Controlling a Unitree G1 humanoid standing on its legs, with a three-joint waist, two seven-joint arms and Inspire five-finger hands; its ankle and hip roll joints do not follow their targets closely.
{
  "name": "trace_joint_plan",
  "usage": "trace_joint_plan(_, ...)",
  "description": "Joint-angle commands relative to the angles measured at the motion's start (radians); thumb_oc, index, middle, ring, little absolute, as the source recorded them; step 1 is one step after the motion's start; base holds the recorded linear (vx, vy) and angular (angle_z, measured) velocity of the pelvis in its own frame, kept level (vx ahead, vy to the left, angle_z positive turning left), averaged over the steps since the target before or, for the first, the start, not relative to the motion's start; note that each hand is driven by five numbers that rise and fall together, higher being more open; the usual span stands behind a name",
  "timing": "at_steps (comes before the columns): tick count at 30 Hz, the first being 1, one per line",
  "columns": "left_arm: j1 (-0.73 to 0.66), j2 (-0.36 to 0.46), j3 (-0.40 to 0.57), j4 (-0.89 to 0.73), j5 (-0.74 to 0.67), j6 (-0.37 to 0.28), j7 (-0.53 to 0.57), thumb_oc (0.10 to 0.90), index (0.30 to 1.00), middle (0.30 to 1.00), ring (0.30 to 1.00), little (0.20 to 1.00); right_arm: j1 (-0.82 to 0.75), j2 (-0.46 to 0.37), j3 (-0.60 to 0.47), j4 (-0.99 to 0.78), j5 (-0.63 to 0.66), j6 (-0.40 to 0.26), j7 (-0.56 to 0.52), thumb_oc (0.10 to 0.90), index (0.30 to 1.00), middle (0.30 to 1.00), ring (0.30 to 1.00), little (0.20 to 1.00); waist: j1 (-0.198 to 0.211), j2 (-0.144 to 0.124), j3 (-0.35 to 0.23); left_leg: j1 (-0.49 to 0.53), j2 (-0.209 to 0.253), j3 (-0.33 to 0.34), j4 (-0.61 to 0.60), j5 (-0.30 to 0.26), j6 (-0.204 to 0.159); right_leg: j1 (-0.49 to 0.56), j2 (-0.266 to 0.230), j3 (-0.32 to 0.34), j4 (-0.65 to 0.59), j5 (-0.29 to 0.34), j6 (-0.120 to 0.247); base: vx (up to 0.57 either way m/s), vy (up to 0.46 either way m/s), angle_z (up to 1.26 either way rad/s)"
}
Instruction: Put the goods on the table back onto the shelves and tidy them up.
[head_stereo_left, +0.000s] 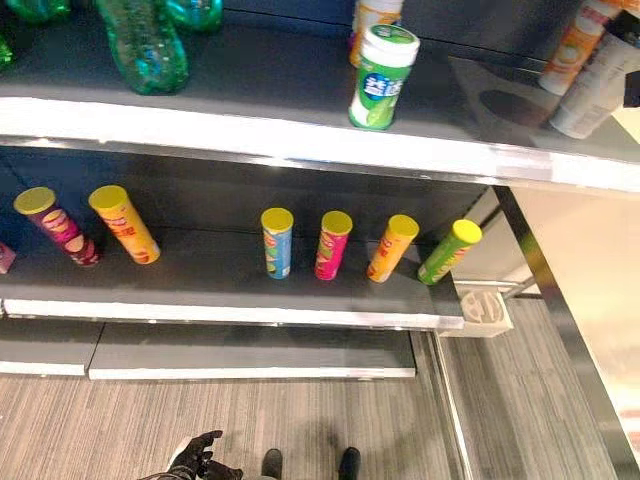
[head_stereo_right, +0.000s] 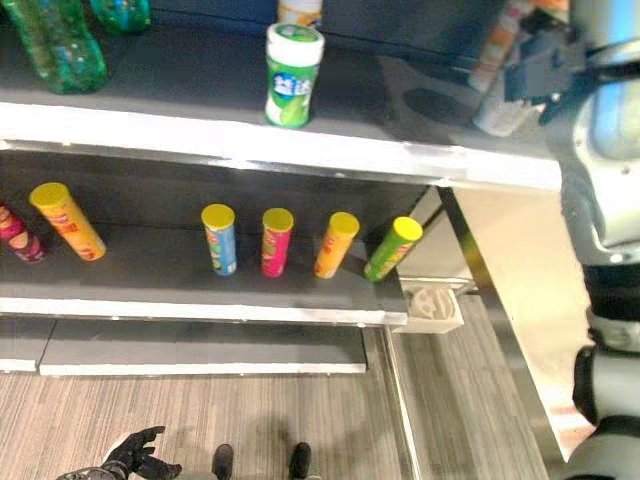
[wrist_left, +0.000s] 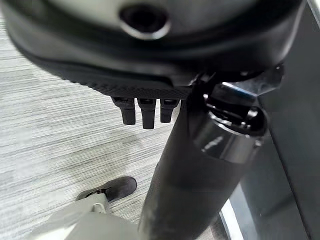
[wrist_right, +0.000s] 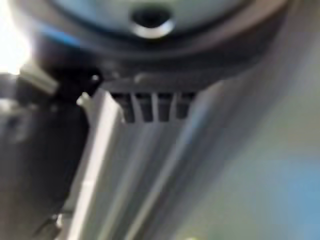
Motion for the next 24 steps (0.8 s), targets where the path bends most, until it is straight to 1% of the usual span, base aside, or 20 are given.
trace_joint_plan(1, -0.03, 0.057, -0.022, -0.011, 0.022, -0.03, 0.015, 0.8, 0.9, 0.9, 0.9, 0.9, -0.003, -0.063, -0.129, 0.002, -0.026, -0.058, -0.078, 0.8, 0.9, 0.9, 0.9, 0.9, 0.018, -0.01, -0.062, 0.022, 0.056, 0.045, 0.002, -0.11, -0.054, 0.036, -0.117, -0.013, 0.007, 0.015, 0.156, -0.05, 0.13, -0.35)
trace_joint_plan(3, -0.037, 0.069, -0.009, -0.032, 0.031, -0.034, 0.014, 0.8, 0.9, 0.9, 0.9, 0.9, 0.125, -0.084, -0.248, -0.04, -0.066, -0.053, -0.095, 0.8, 0.9, 0.9, 0.9, 0.9, -0.015, -0.013, -0.046, 0.012, 0.057, 0.092, 0.002, -0.112, -0.046, -0.018, -0.115, 0.024, 0.007, 0.062, 0.169, -0.12, 0.107, -0.61)
trace_joint_plan(4, -0.037, 0.073, -0.005, -0.039, 0.031, -0.035, 0.012, 0.8, 0.9, 0.9, 0.9, 0.9, 0.141, -0.085, -0.263, -0.044, -0.073, -0.051, -0.096, 0.8, 0.9, 0.9, 0.9, 0.9, -0.023, -0.011, -0.04, 0.01, 0.06, 0.103, 0.002, -0.11, -0.046, -0.028, -0.115, 0.024, 0.007, 0.072, 0.172, -0.14, 0.025, -0.73)
trace_joint_plan(5, -0.038, 0.086, -0.002, -0.048, 0.032, -0.035, 0.008, 0.8, 0.9, 0.9, 0.9, 0.9, 0.16, -0.084, -0.278, -0.047, -0.08, -0.049, -0.097, 0.8, 0.9, 0.9, 0.9, 0.9, -0.02, -0.009, -0.032, 0.012, 0.074, 0.132, 0.002, -0.116, -0.048, -0.037, -0.117, 0.008, 0.011, 0.086, 0.176, -0.13, -0.047, -0.85)
trace_joint_plan(6, -0.039, 0.095, 0.002, -0.057, 0.033, -0.035, 0.004, 0.8, 0.9, 0.9, 0.9, 0.9, 0.171, -0.082, -0.284, -0.051, -0.082, -0.044, -0.094, 0.8, 0.9, 0.9, 0.9, 0.9, -0.017, -0.01, -0.028, 0.005, 0.085, 0.163, 0.002, -0.106, -0.05, -0.047, -0.133, -0.034, 0.015, 0.108, 0.178, -0.13, -0.072, -1.15)
trace_joint_plan(8, -0.037, 0.111, 0.008, -0.068, 0.034, -0.03, 0.0, 0.8, 0.9, 0.9, 0.9, 0.9, 0.194, -0.087, -0.291, -0.051, -0.1, -0.03, -0.094, 0.8, 0.9, 0.9, 0.9, 0.9, -0.017, -0.003, -0.028, 0.002, 0.111, 0.214, 0.002, -0.097, -0.057, -0.04, -0.163, -0.122, 0.023, 0.123, 0.175, -0.11, -0.057, -1.47)
trace_joint_plan(9, -0.032, 0.116, 0.011, -0.07, 0.032, -0.027, -0.001, 0.8, 0.9, 0.9, 0.9, 0.9, 0.186, -0.079, -0.274, -0.048, -0.1, -0.022, -0.089, 0.8, 0.9, 0.9, 0.9, 0.9, -0.009, 0.006, -0.026, 0.009, 0.13, 0.242, 0.002, -0.1, -0.061, -0.031, -0.175, -0.165, 0.029, 0.118, 0.174, -0.13, -0.043, -1.49)
trace_joint_plan(10, -0.024, 0.12, 0.017, -0.074, 0.03, -0.023, 0.0, 0.8, 0.9, 0.9, 0.9, 0.9, 0.183, -0.074, -0.25, -0.042, -0.107, 0.0, -0.076, 0.8, 0.9, 0.9, 0.9, 0.9, -0.003, 0.009, -0.029, 0.012, 0.142, 0.282, 0.002, -0.095, -0.062, -0.021, -0.208, -0.221, 0.054, 0.124, 0.171, -0.09, -0.034, -1.28)
trace_joint_plan(11, -0.023, 0.119, 0.018, -0.074, 0.03, -0.023, 0.0, 0.8, 0.9, 0.9, 0.9, 0.9, 0.179, -0.074, -0.245, -0.041, -0.107, 0.0, -0.076, 0.8, 0.9, 0.9, 0.9, 0.9, -0.002, 0.01, -0.029, 0.013, 0.142, 0.284, 0.002, -0.095, -0.061, -0.023, -0.209, -0.218, 0.055, 0.123, 0.171, -0.09, -0.088, -0.78)
trace_joint_plan(12, -0.019, 0.118, 0.028, -0.075, 0.031, -0.022, -0.002, 0.8, 0.9, 0.9, 0.9, 0.9, 0.203, -0.086, -0.251, -0.038, -0.118, 0.016, -0.063, 0.8, 0.9, 0.9, 0.9, 0.9, -0.006, 0.009, -0.034, 0.017, 0.148, 0.31, 0.002, -0.089, -0.064, -0.017, -0.232, -0.239, 0.079, 0.139, 0.176, -0.02, -0.068, -0.88)
trace_joint_plan(14, -0.017, 0.12, 0.03, -0.078, 0.033, -0.022, -0.004, 0.8, 0.9, 0.9, 0.9, 0.9, 0.228, -0.093, -0.268, -0.032, -0.12, 0.022, -0.062, 0.8, 0.9, 0.9, 0.9, 0.9, -0.007, 0.005, -0.038, 0.017, 0.151, 0.325, 0.002, -0.085, -0.067, -0.011, -0.241, -0.241, 0.087, 0.145, 0.178, -0.03, -0.098, -0.92)
trace_joint_plan(15, -0.019, 0.125, 0.028, -0.078, 0.038, -0.022, -0.005, 0.8, 0.9, 0.9, 0.9, 0.9, 0.256, -0.099, -0.289, -0.026, -0.116, 0.023, -0.061, 0.8, 0.9, 0.9, 0.9, 0.9, -0.006, -0.002, -0.043, 0.015, 0.15, 0.333, 0.002, -0.085, -0.071, 0.003, -0.241, -0.243, 0.077, 0.14, 0.179, 0.03, -0.129, -0.5)
trace_joint_plan(16, -0.019, 0.127, 0.035, -0.082, 0.038, -0.022, -0.006, 0.8, 0.9, 0.9, 0.9, 0.9, 0.27, -0.105, -0.308, -0.021, -0.119, 0.029, -0.061, 0.8, 0.9, 0.9, 0.9, 0.9, -0.006, -0.004, -0.055, 0.023, 0.153, 0.324, 0.002, -0.102, -0.08, 0.021, -0.229, -0.234, 0.058, 0.124, 0.179, 0.06, -0.151, -0.35)
trace_joint_plan(17, -0.018, 0.131, 0.034, -0.081, 0.043, -0.02, -0.009, 0.8, 0.9, 0.9, 0.9, 0.9, 0.294, -0.108, -0.329, -0.021, -0.123, 0.031, -0.064, 0.8, 0.9, 0.9, 0.9, 0.9, -0.003, -0.013, -0.062, 0.028, 0.159, 0.335, 0.003, -0.098, -0.089, 0.037, -0.218, -0.245, 0.029, 0.114, 0.179, 0.09, -0.181, -0.44)
trace_joint_plan(18, -0.021, 0.126, 0.039, -0.079, 0.045, -0.019, -0.01, 0.8, 0.9, 0.9, 0.9, 0.9, 0.318, -0.108, -0.348, -0.016, -0.12, 0.034, -0.061, 0.8, 0.9, 0.9, 0.9, 0.9, -0.006, -0.017, -0.069, 0.03, 0.166, 0.341, 0.004, -0.09, -0.095, 0.046, -0.207, -0.247, 0.013, 0.088, 0.179, 0.01, -0.222, -0.53)
trace_joint_plan(19, -0.019, 0.124, 0.043, -0.08, 0.048, -0.019, -0.01, 0.8, 0.9, 0.9, 0.9, 0.9, 0.348, -0.106, -0.375, -0.013, -0.116, 0.036, -0.058, 0.8, 0.9, 0.9, 0.9, 0.9, -0.008, -0.025, -0.073, 0.029, 0.168, 0.363, 0.004, -0.065, -0.099, 0.043, -0.201, -0.255, 0.008, 0.081, 0.179, 0.04, -0.223, -0.46)
trace_joint_plan(21, -0.009, 0.12, 0.05, -0.083, 0.041, -0.02, -0.011, 0.8, 0.9, 0.9, 0.9, 0.9, 0.41, -0.109, -0.415, -0.002, -0.093, 0.028, -0.048, 0.8, 0.9, 0.9, 0.9, 0.9, -0.014, -0.028, -0.083, 0.047, 0.194, 0.364, 0.002, -0.056, -0.118, 0.043, -0.174, -0.236, 0.007, 0.048, 0.174, 0.07, -0.232, -0.24)
trace_joint_plan(24, -0.01, 0.118, 0.047, -0.097, 0.035, -0.018, -0.02, 0.8, 0.9, 0.9, 0.9, 0.9, 0.469, -0.116, -0.429, 0.018, -0.036, 0.037, -0.006, 0.8, 0.9, 0.9, 0.9, 0.9, -0.032, -0.022, -0.083, 0.051, 0.234, 0.359, 0.002, -0.033, -0.142, 0.041, -0.134, -0.224, 0.007, 0.008, 0.155, 0.03, -0.231, -0.12)
